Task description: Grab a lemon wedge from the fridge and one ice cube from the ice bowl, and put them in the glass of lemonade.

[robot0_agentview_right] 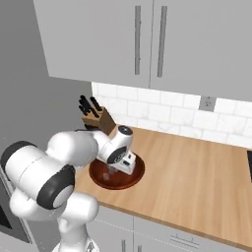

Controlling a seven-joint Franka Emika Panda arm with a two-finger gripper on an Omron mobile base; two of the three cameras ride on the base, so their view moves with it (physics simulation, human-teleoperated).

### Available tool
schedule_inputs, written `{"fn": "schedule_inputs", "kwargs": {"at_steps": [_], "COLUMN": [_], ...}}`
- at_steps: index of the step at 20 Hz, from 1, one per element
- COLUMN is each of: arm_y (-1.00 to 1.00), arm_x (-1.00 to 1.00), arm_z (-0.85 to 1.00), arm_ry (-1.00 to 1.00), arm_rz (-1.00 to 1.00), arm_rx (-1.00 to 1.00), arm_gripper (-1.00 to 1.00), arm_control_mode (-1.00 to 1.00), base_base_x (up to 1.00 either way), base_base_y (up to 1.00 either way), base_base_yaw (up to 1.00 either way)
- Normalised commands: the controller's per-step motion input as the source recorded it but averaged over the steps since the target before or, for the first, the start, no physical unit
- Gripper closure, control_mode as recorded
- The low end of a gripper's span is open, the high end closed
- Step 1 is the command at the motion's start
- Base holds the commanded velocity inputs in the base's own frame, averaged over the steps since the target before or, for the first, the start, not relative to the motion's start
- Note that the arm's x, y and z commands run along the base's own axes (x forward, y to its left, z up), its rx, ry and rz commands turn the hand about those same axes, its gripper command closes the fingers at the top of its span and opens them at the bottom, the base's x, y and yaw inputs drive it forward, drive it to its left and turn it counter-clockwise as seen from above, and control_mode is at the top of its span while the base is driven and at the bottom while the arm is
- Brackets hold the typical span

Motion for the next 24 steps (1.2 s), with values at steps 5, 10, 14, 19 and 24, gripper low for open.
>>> {"fn": "schedule_inputs", "kwargs": {"at_steps": [5, 10, 14, 19, 24], "arm_y": [0.0, 0.26, 0.55, 0.53, 0.67], "arm_x": [-0.11, -0.21, -0.16, -0.07, -0.03], "arm_z": [0.48, 0.49, 0.31, 0.6, 0.36], "arm_ry": [0.0, -0.01, -0.04, -0.08, -0.02], "arm_rz": [-0.04, -0.02, 0.0, -0.01, -0.02], "arm_rx": [0.0, 0.0, 0.01, 0.06, 0.05], "arm_gripper": [1.0, 1.0, 1.0, 1.0, 1.0], "arm_control_mode": [-1.0, -1.0, -1.0, -1.0, -1.0], "base_base_x": [0.0, 0.0, 0.0, 0.0, 0.0], "base_base_y": [0.0, 0.0, 0.0, 0.0, 0.0], "base_base_yaw": [0.0, 0.0, 0.0, 0.0, 0.0]}}
